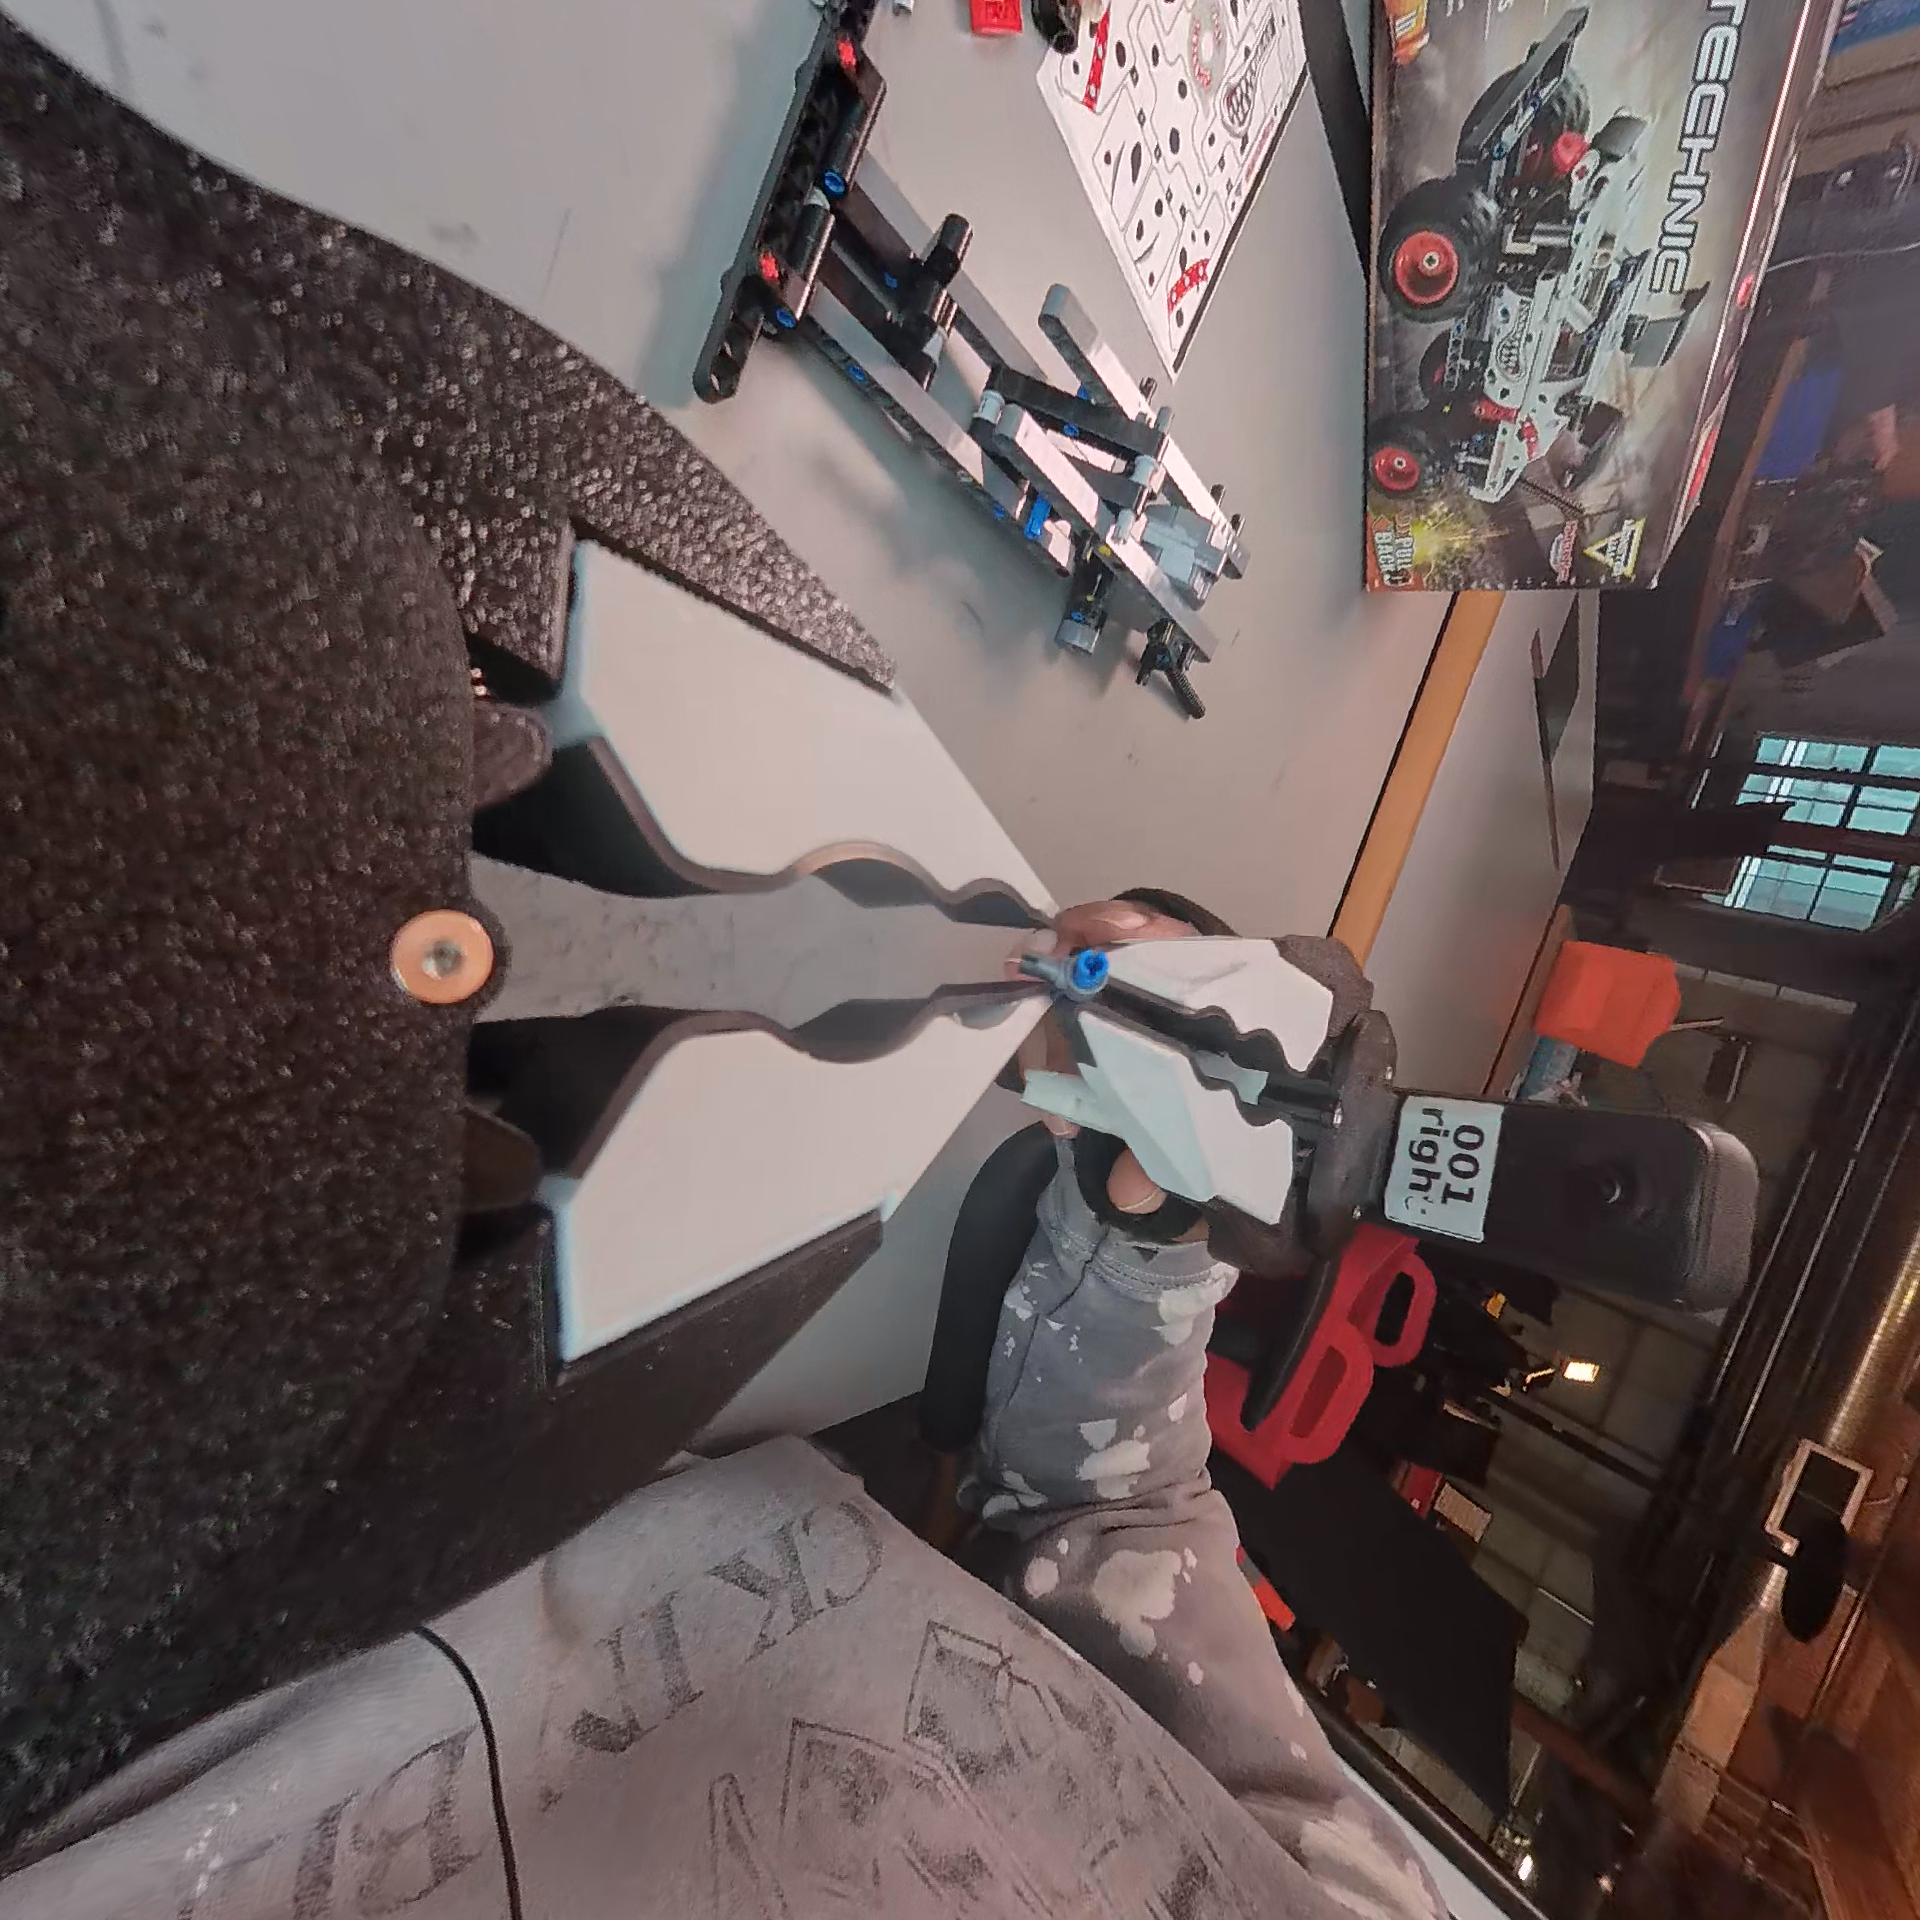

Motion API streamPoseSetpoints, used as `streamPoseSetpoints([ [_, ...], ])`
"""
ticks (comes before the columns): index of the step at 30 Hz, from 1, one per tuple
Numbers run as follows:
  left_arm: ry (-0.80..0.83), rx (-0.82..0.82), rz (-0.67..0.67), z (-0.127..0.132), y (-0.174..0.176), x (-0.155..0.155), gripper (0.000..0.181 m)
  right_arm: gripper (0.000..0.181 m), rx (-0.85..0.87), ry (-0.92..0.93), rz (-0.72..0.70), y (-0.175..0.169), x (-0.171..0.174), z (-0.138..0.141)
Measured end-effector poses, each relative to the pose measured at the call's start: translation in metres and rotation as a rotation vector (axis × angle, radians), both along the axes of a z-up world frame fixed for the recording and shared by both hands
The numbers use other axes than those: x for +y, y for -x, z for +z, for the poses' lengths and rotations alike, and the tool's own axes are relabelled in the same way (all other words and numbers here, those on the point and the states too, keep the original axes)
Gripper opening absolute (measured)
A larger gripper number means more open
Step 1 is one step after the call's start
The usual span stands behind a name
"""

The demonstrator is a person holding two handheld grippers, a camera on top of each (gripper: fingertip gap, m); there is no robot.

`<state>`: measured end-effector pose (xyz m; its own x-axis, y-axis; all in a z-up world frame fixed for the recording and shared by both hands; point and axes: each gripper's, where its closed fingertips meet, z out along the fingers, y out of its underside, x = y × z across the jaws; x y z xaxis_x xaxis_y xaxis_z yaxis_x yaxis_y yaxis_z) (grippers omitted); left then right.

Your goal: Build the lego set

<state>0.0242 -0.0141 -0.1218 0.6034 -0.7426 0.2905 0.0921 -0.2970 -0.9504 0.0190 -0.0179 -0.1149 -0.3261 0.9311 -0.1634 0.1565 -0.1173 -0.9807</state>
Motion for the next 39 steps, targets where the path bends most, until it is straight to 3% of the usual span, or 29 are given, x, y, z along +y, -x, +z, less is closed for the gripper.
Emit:
streamPoseSetpoints([
  [9,-0.031,0.146,-0.076,-0.011,-0.012,-0.012,0.004,0.003,-0.069,-0.138,0.077,-0.010,-0.009,-0.012],
  [19,-0.091,0.091,0.040,-0.001,-0.002,0.000,0.003,0.003,-0.064,0.036,0.066,-0.005,0.001,-0.013],
  [22,-0.150,-0.078,0.163,0.037,0.038,0.007,0.005,0.003,-0.192,-0.036,0.059,-0.006,0.003,-0.051],
  [24,-0.166,-0.065,0.218,0.044,0.057,0.008,0.004,0.003,-0.151,-0.013,0.053,-0.001,0.002,-0.039],
  [27,-0.111,0.057,0.184,0.023,0.050,0.009,0.004,0.003,-0.120,-0.002,0.052,-0.001,0.007,-0.034],
  [31,0.004,0.420,0.099,-0.041,0.031,0.007,0.005,0.003,-0.039,0.007,0.005,-0.007,0.021,-0.019],
  [36,0.138,0.715,-0.007,-0.100,0.018,-0.007,0.006,0.003,-0.050,-0.039,-0.037,-0.008,0.030,-0.021],
  [39,0.156,0.813,-0.045,-0.114,0.016,-0.013,0.005,0.004,-0.066,-0.056,-0.032,-0.007,0.027,-0.025],
])
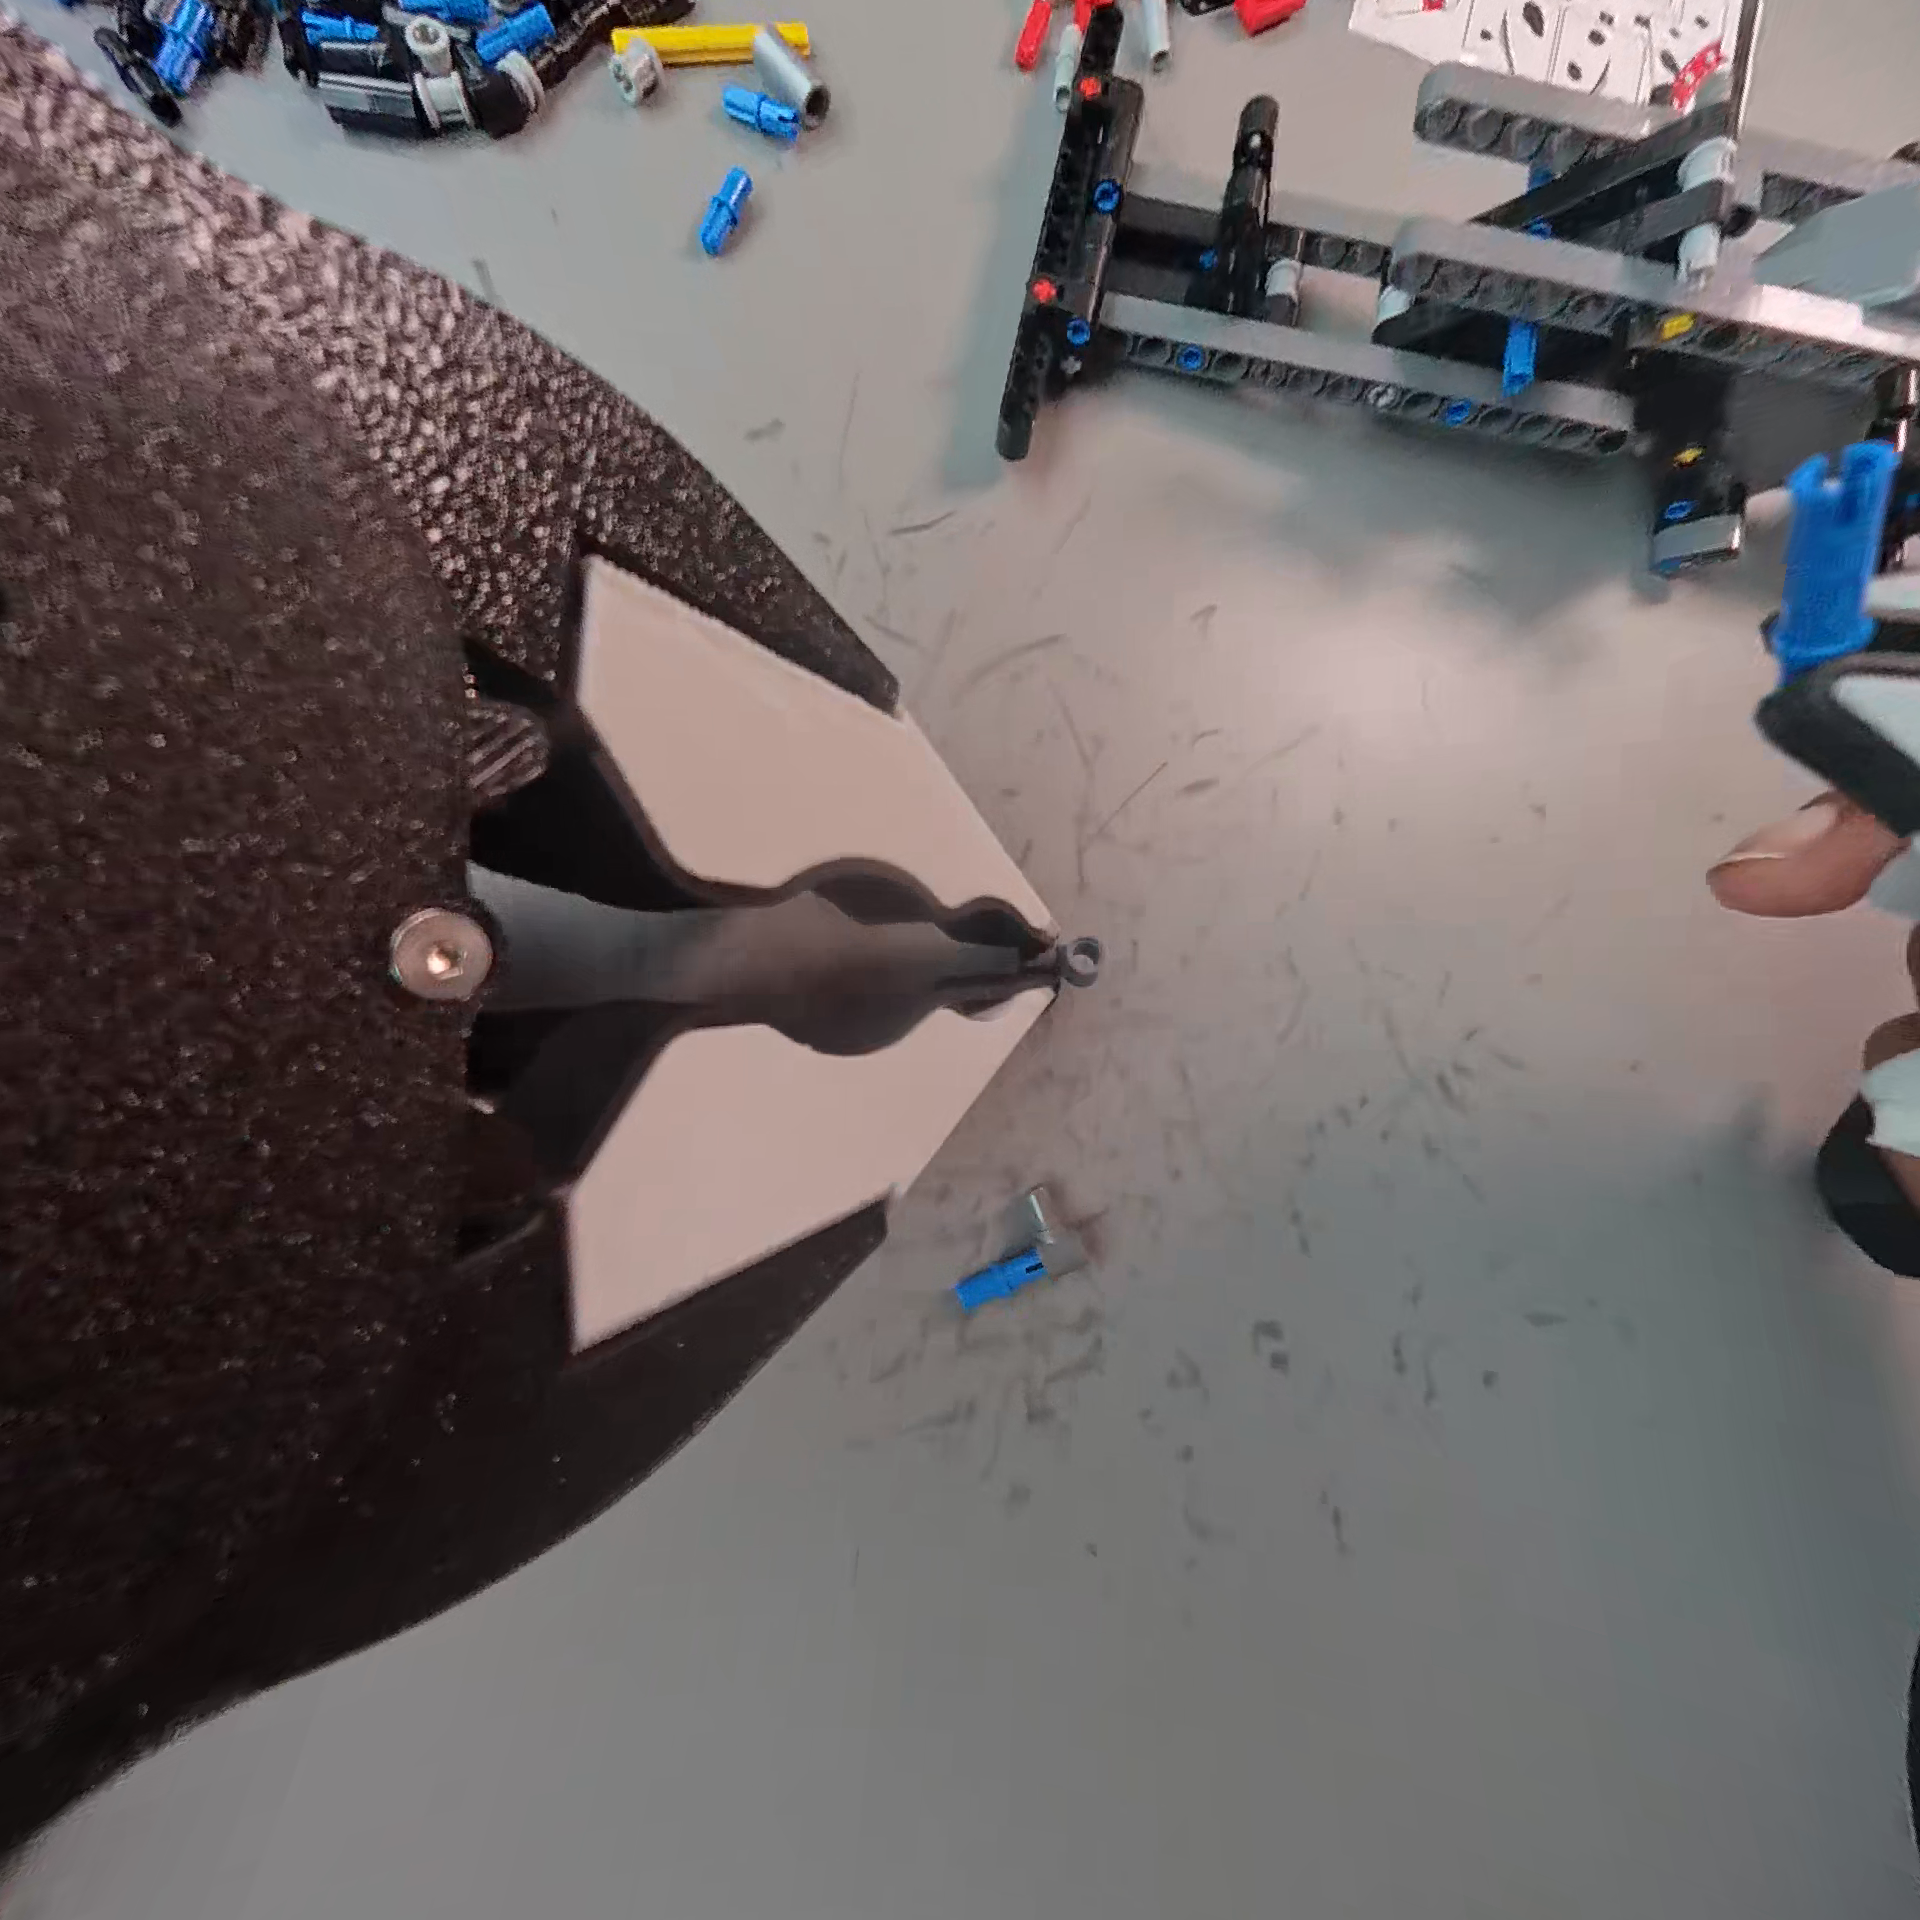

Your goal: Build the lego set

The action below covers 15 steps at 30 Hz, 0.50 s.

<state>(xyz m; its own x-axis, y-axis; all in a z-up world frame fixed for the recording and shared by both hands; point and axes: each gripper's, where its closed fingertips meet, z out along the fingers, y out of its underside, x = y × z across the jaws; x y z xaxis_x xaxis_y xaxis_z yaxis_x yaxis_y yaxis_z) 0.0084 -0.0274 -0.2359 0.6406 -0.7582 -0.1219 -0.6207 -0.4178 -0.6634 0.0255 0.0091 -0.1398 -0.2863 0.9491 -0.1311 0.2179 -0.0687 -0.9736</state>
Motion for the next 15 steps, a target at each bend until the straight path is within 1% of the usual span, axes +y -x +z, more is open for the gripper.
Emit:
streamPoseSetpoints([
  [3,0.008,0.023,-0.015,-0.001,-0.002,-0.003,0.006,0.004,-0.033,-0.032,0.001,0.001,-0.001,-0.007],
  [5,0.001,0.027,-0.014,0.000,-0.002,-0.002,0.011,0.004,-0.048,-0.032,0.017,0.000,-0.004,-0.010],
  [9,0.029,-0.023,-0.017,0.001,-0.003,-0.005,0.015,0.004,-0.060,-0.057,0.035,-0.001,-0.008,-0.014],
  [12,0.036,-0.125,-0.007,0.013,-0.003,-0.004,0.015,0.004,-0.048,-0.065,0.047,-0.001,-0.012,-0.012],
  [15,0.073,-0.253,0.034,0.026,-0.001,-0.002,0.014,0.004,-0.028,-0.068,0.044,0.000,-0.012,-0.009],
])
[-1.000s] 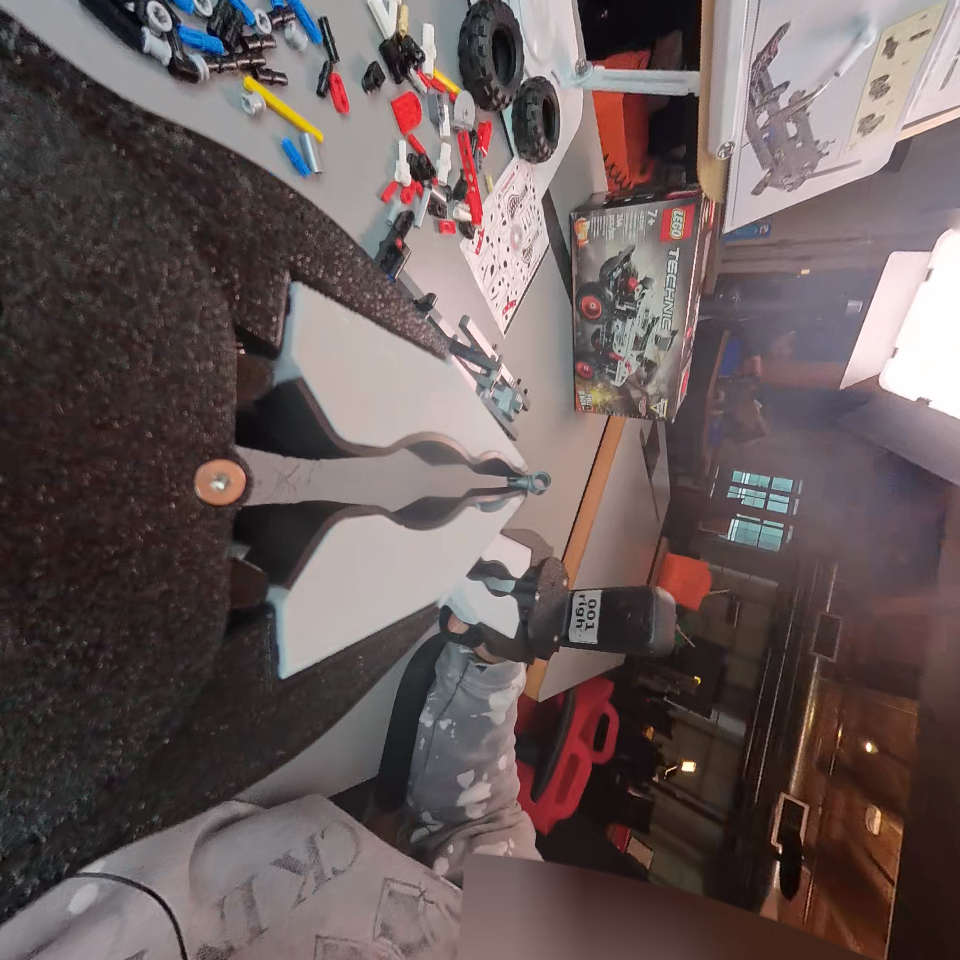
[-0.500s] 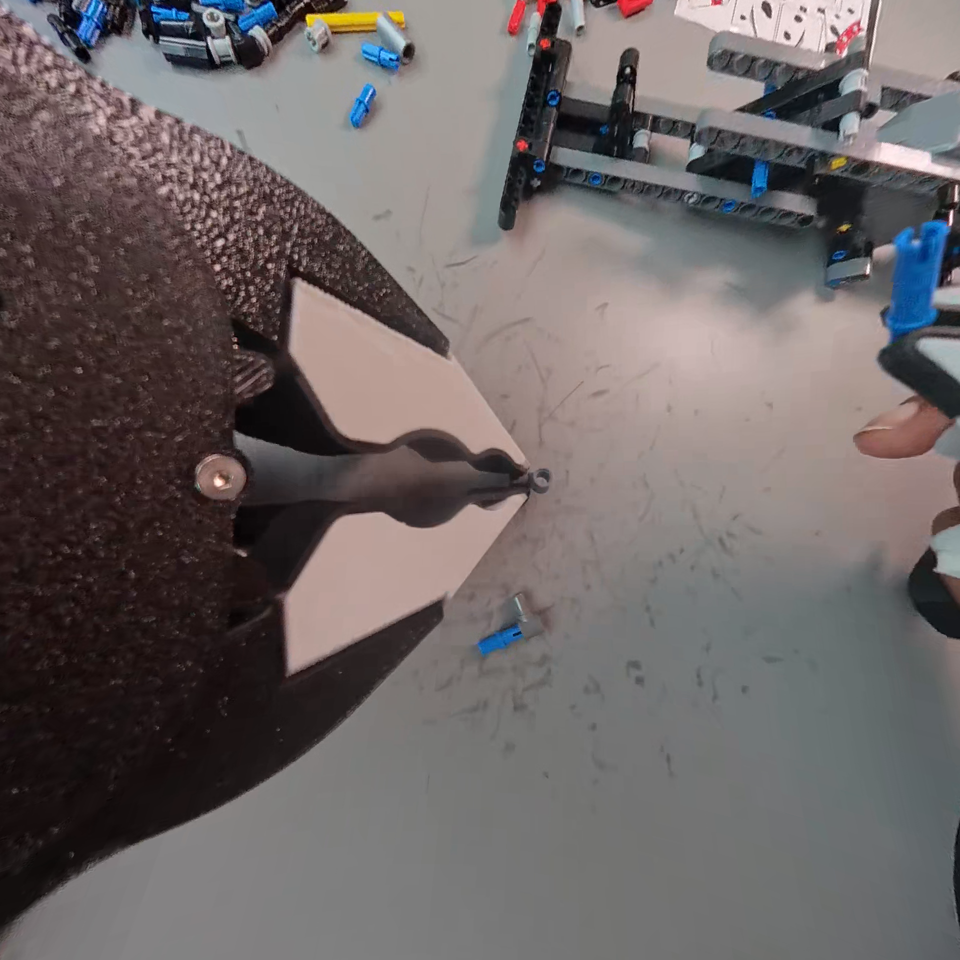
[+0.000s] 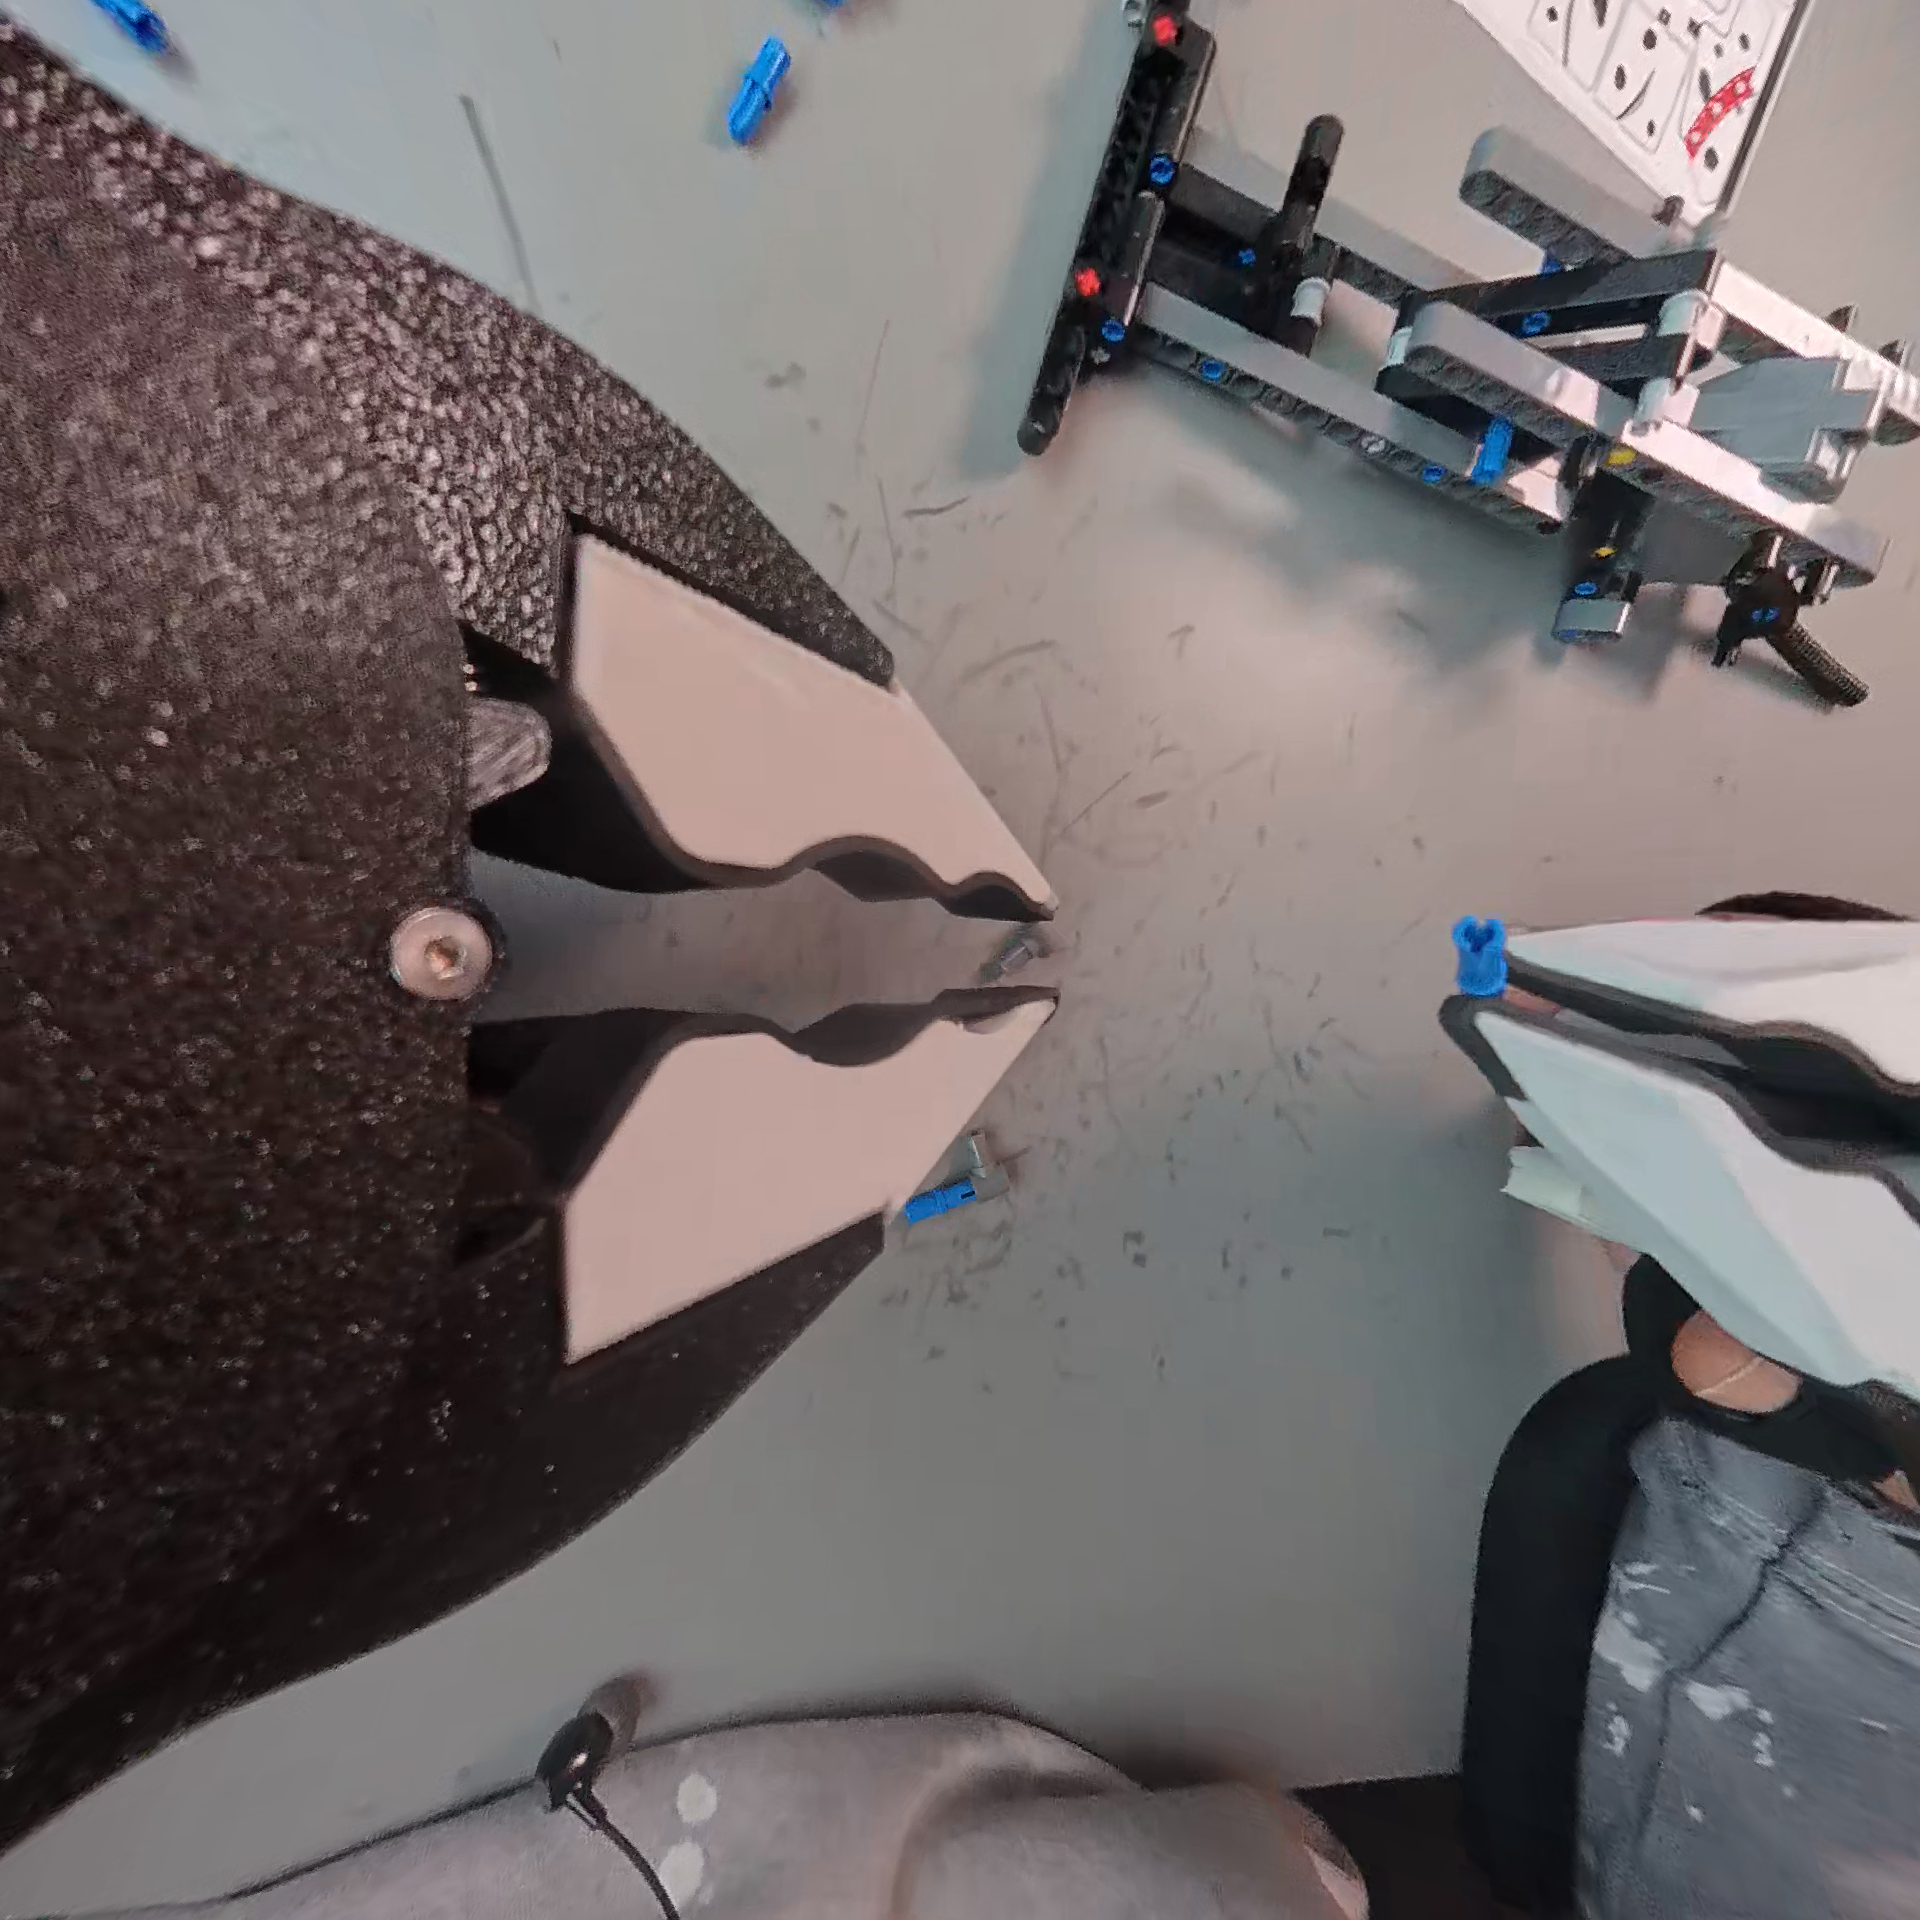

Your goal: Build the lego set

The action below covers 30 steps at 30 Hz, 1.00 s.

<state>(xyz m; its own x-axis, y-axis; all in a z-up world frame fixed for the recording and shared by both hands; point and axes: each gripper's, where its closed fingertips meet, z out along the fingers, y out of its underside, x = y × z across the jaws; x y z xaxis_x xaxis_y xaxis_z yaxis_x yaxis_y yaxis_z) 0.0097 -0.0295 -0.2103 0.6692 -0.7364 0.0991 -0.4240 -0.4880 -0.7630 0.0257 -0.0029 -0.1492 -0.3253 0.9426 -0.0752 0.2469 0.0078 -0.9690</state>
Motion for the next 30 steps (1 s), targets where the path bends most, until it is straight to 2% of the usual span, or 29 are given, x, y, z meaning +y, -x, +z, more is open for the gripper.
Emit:
streamPoseSetpoints([
  [7,0.088,0.012,0.076,-0.014,-0.005,0.003,0.018,0.004,-0.004,-0.006,-0.045,0.002,0.009,-0.003],
  [12,0.050,0.138,0.085,-0.026,-0.004,0.006,0.010,0.004,-0.013,-0.015,-0.069,0.003,0.013,-0.003],
  [16,-0.085,0.249,0.016,-0.021,-0.008,0.008,0.009,0.004,-0.021,-0.033,-0.084,0.003,0.015,-0.003],
  [19,-0.246,0.426,-0.070,-0.021,-0.005,0.009,0.009,0.004,-0.041,-0.048,-0.090,0.002,0.017,-0.006],
  [22,-0.361,0.578,-0.173,-0.024,-0.003,0.006,0.010,0.004,-0.127,-0.085,-0.026,-0.003,0.007,-0.022],
  [30,-0.341,0.548,-0.217,-0.023,-0.008,-0.001,0.015,0.004,-0.286,-0.329,0.096,-0.010,-0.020,-0.062],
])
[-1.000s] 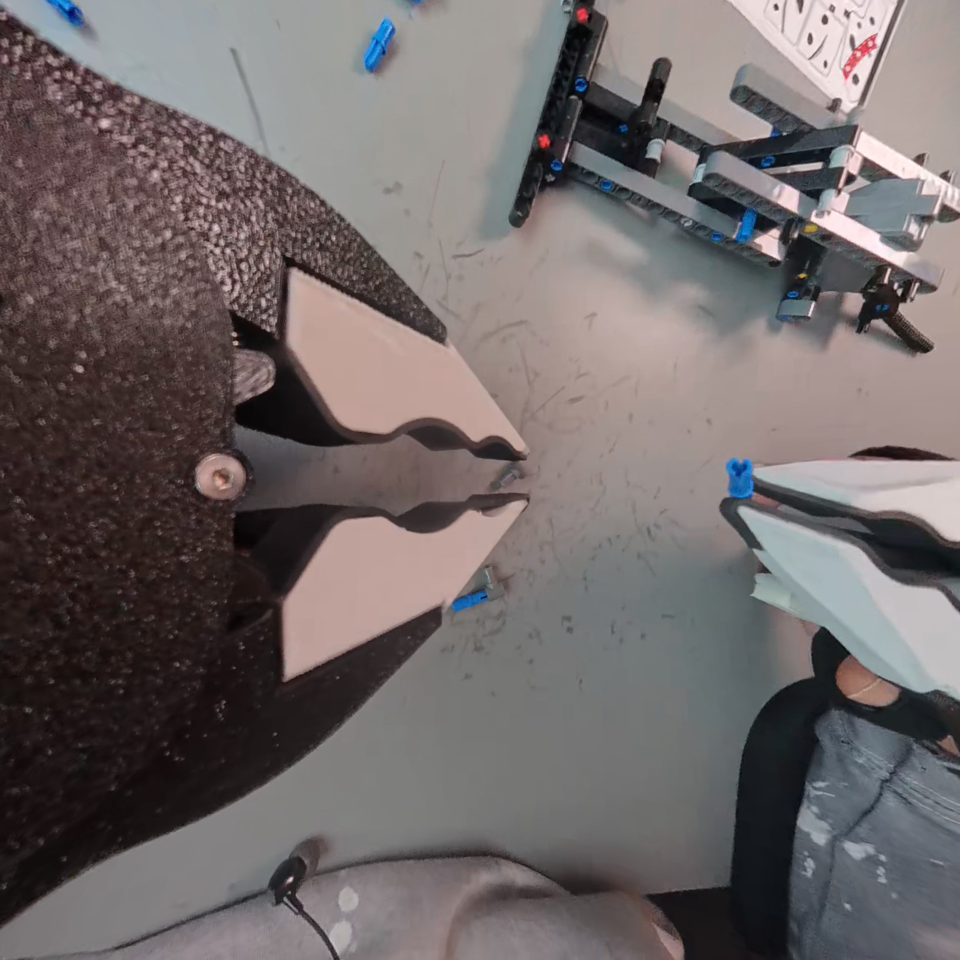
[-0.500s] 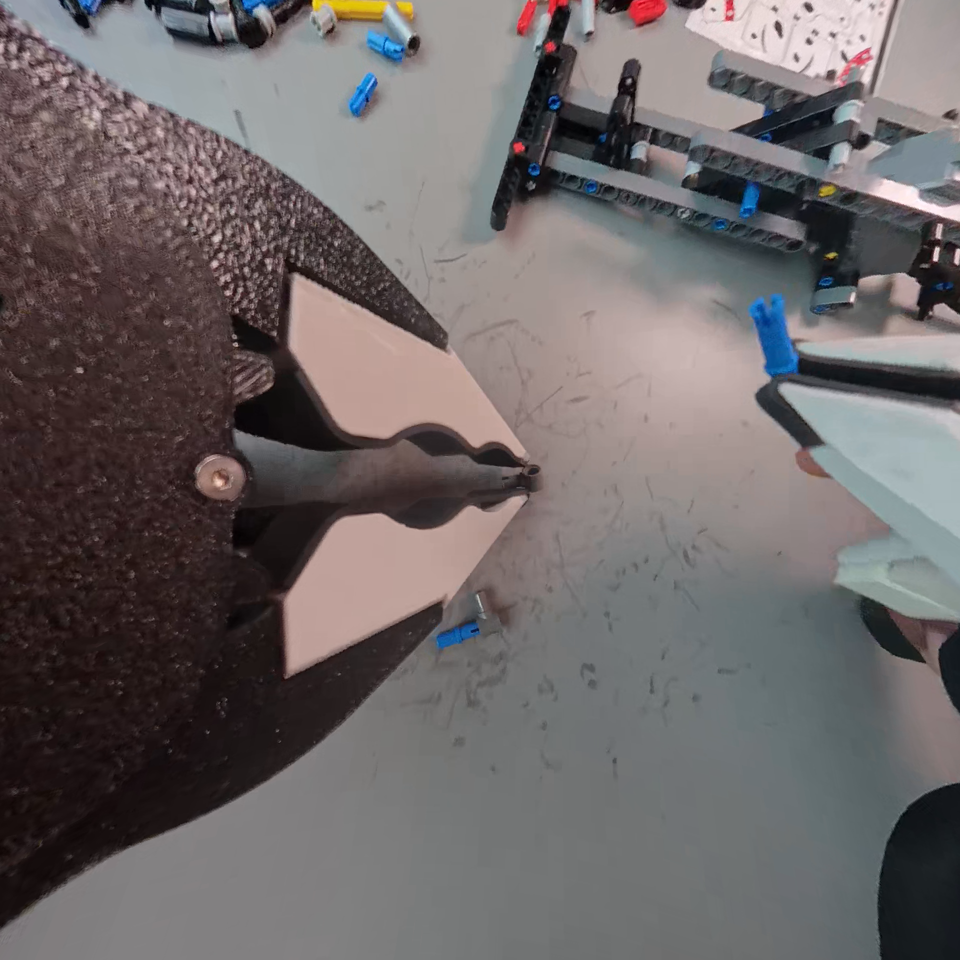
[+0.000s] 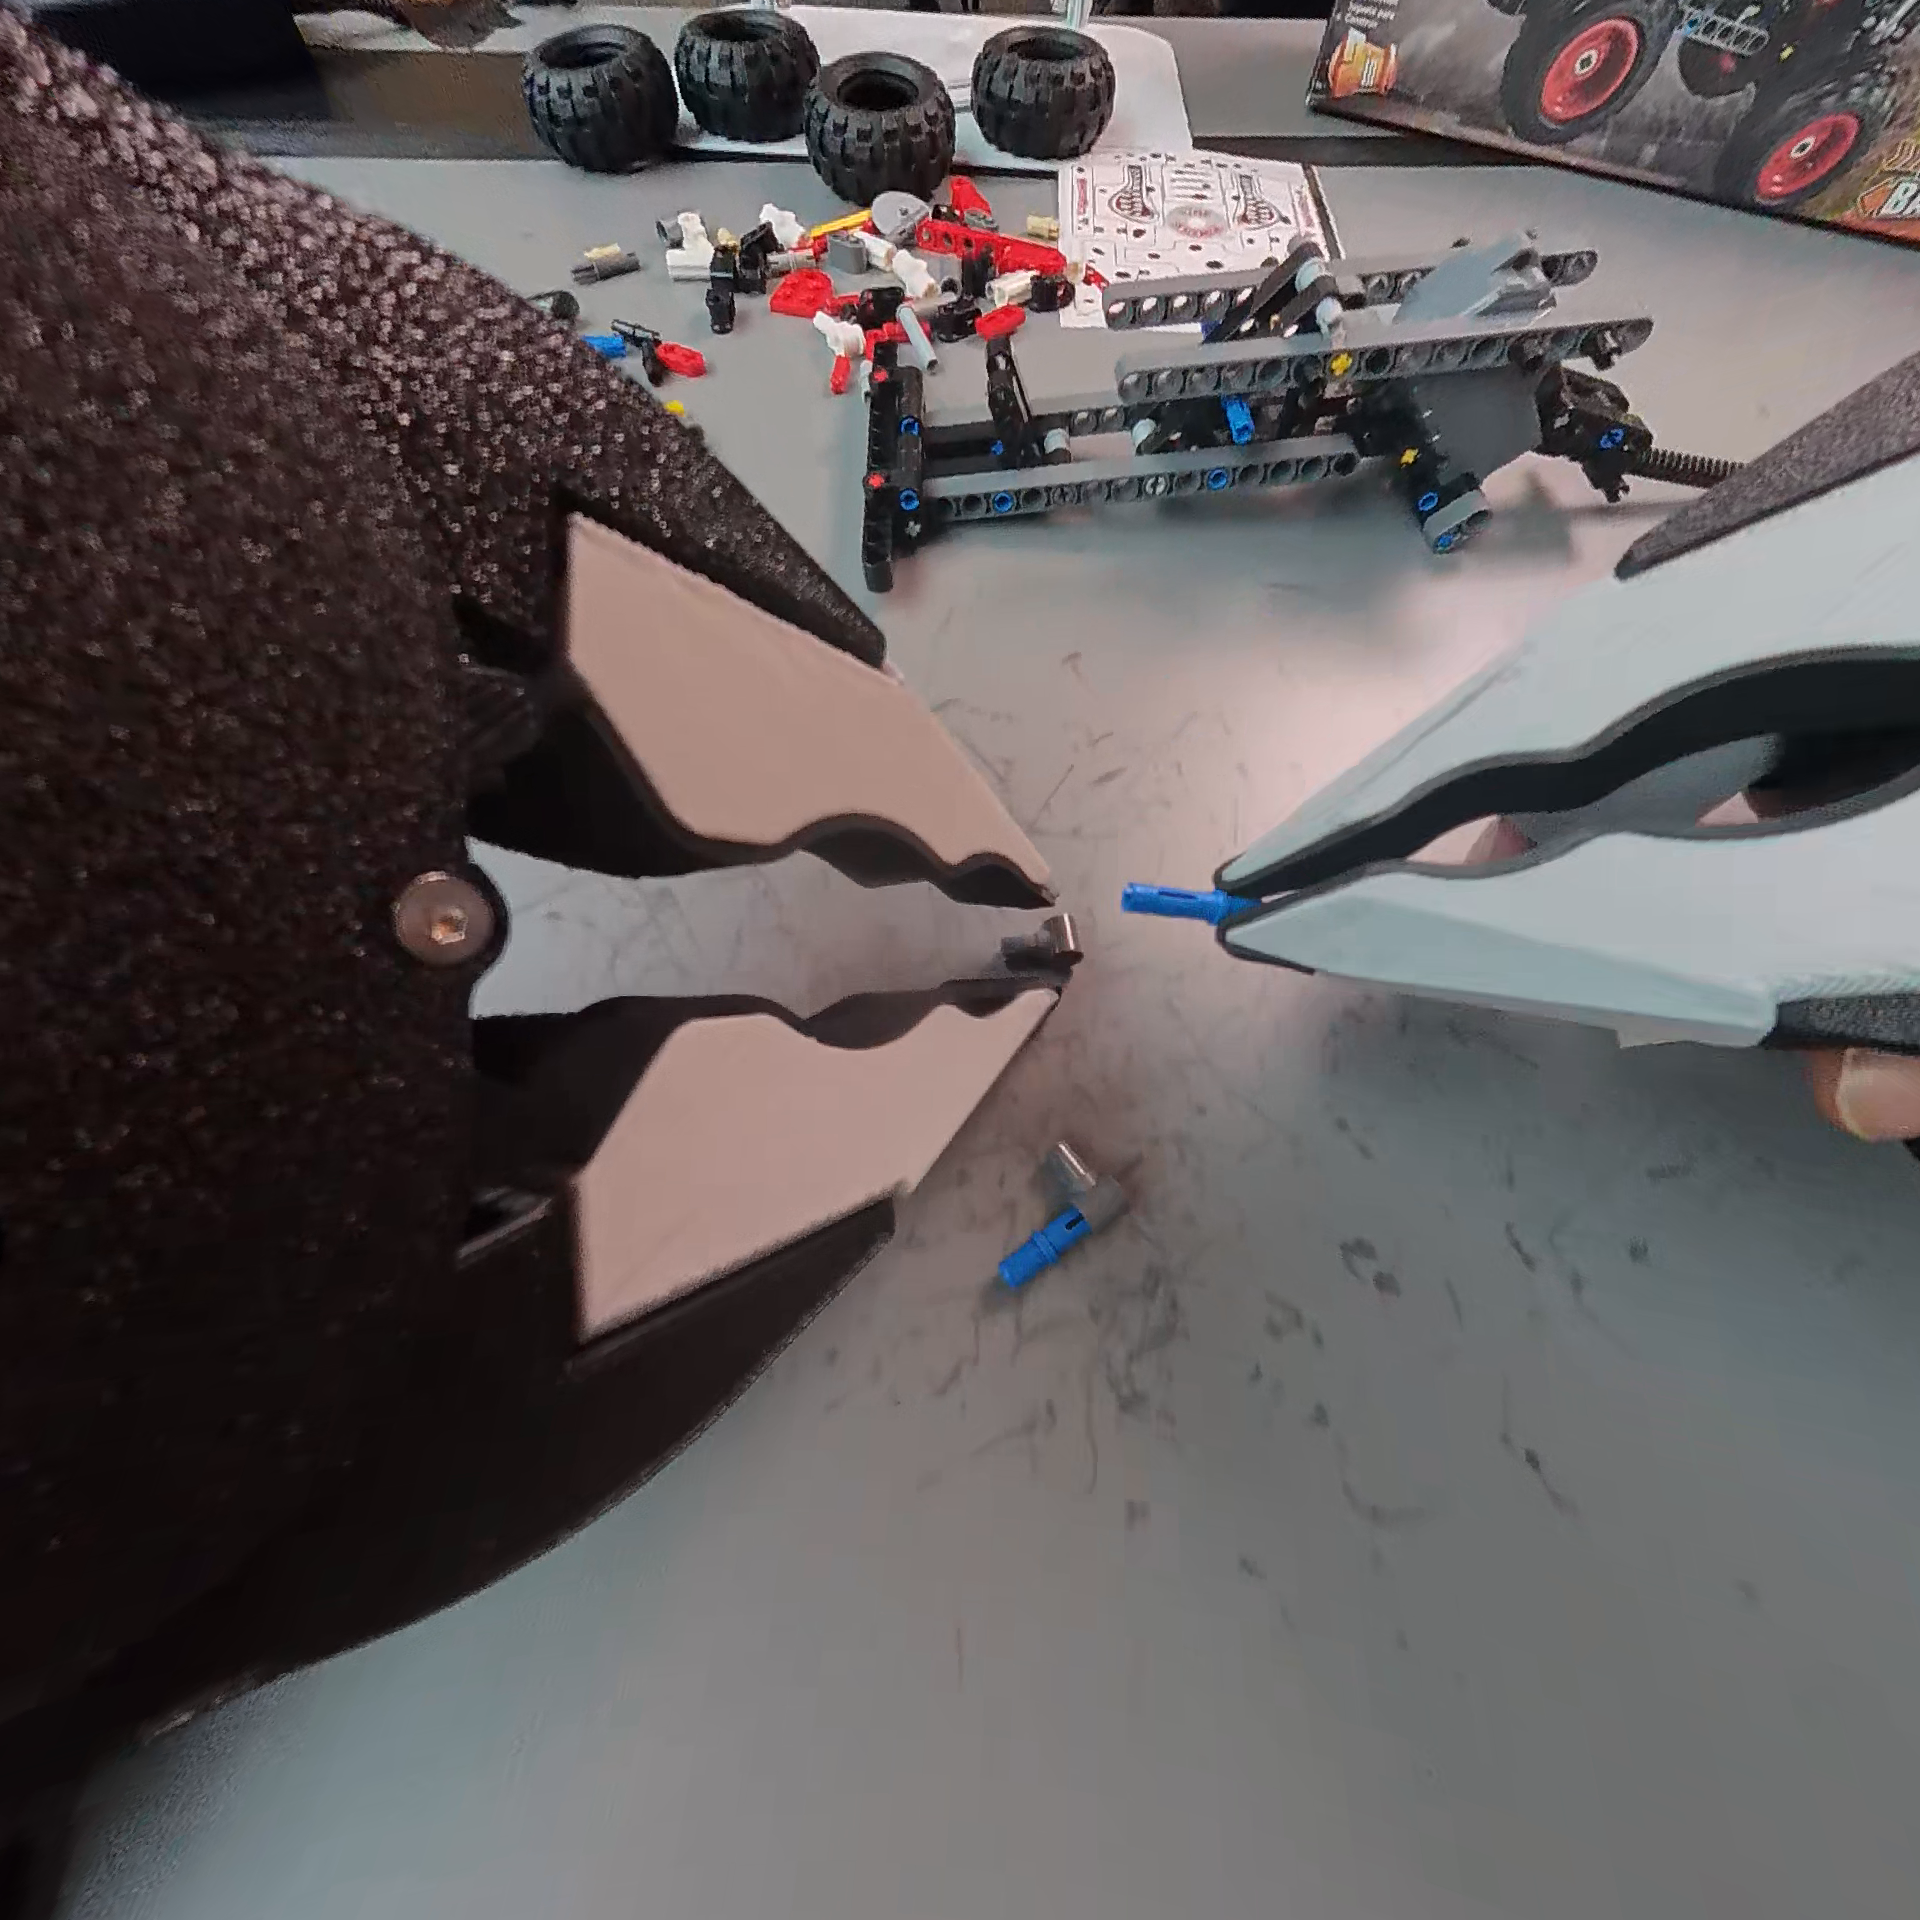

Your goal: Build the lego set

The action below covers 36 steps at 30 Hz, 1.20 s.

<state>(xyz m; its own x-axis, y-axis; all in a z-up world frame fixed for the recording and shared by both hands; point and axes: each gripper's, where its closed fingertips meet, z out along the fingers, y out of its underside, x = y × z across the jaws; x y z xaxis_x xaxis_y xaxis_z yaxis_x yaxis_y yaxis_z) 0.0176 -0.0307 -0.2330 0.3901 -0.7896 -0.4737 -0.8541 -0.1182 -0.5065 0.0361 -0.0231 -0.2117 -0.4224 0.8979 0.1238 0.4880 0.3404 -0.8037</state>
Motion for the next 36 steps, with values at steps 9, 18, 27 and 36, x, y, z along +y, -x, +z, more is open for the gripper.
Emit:
streamPoseSetpoints([
  [9,0.228,-0.249,0.127,0.000,0.009,-0.004,0.010,0.004,-0.005,-0.055,-0.021,0.000,0.006,-0.002],
  [18,0.287,-0.299,0.151,-0.005,0.004,-0.005,0.006,0.004,-0.050,-0.064,-0.025,-0.004,0.009,-0.009],
  [27,-0.015,-0.088,0.043,0.002,0.004,0.008,0.005,0.008,-0.162,-0.130,-0.071,-0.014,0.019,-0.022],
  [36,-0.471,0.096,-0.071,0.048,-0.007,0.018,0.006,0.023,-0.021,0.156,-0.119,0.000,0.010,0.017],
])
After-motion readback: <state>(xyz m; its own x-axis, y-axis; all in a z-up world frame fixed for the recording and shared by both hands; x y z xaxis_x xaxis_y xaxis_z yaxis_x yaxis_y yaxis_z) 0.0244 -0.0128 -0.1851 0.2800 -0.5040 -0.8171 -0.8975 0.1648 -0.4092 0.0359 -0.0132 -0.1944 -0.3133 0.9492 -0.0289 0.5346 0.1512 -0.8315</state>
